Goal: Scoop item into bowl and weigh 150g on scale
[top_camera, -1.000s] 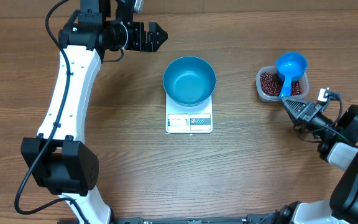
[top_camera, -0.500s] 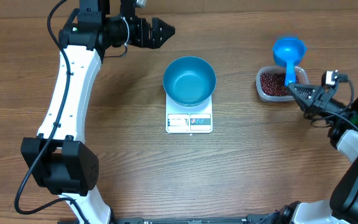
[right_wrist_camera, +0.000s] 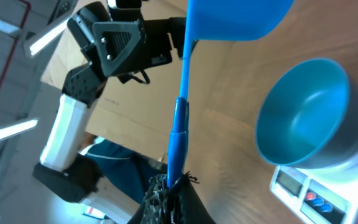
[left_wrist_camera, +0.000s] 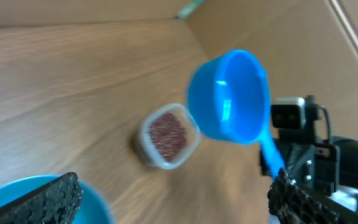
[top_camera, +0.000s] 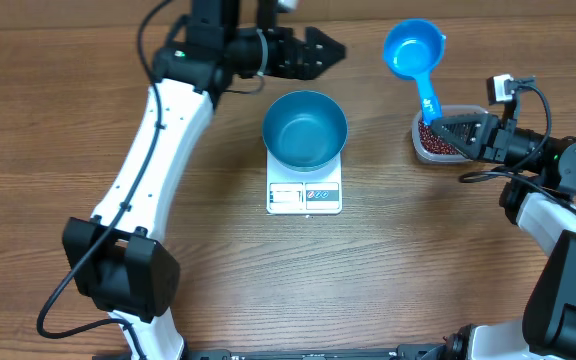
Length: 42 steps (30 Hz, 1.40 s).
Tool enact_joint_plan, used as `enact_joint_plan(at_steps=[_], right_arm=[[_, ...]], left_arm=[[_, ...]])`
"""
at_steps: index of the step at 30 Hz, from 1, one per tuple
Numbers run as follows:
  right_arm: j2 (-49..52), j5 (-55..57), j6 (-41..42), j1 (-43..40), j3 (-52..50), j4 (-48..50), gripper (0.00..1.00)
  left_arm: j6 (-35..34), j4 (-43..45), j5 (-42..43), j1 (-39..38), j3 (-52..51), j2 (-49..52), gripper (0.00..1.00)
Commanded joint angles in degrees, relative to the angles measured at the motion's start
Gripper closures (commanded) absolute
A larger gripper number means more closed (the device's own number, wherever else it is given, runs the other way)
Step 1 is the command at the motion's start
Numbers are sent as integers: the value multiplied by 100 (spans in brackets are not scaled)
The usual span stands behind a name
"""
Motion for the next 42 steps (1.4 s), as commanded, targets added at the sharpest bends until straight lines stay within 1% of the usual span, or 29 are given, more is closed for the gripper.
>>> enact_joint_plan(at_steps=[1,3,5,8,12,18,22,26,31,33,36,37,40,42], right_arm=[[-50,313,981,122,146,151,96],[-50,343,1001,195,146,149,96],[-50,345,1117,280,151,168,96],[-50,350,1252,420,164,278,96],[-50,391,1482,555,166,518,96],[-50,522,1816,662,168,946,96],[-50,590,1871,667,168,960,96],[-52,597,1875,741,168,960,96],[-52,625,1873,870,229,960,96],[-52,625,1871,868,306,960,96],[-52,625,1731,866,387,960,96],[-52,629,1600,868,393,953,96],[-50,625,1375,868,393,951,96],[-50,605,1211,868,393,951,96]], left_arm=[[-398,238,319,-195,74,-164,0],[-396,525,671,-273,74,-164,0],[-396,721,739,-332,74,-164,0],[-391,706,380,-365,74,-164,0],[-332,588,-363,-365,74,-153,0],[-328,538,-398,-376,74,-151,0],[-326,426,-404,-424,20,-149,0],[-334,354,-662,-444,-24,-105,0],[-710,457,-654,-439,-26,-76,0],[-1010,376,-592,-439,-26,-76,0],[-1432,378,-133,-433,-24,-79,0],[-1506,378,-85,-433,-22,-81,4],[-1547,273,-352,-433,-22,-90,2],[-1718,166,-551,-435,-22,-96,1]])
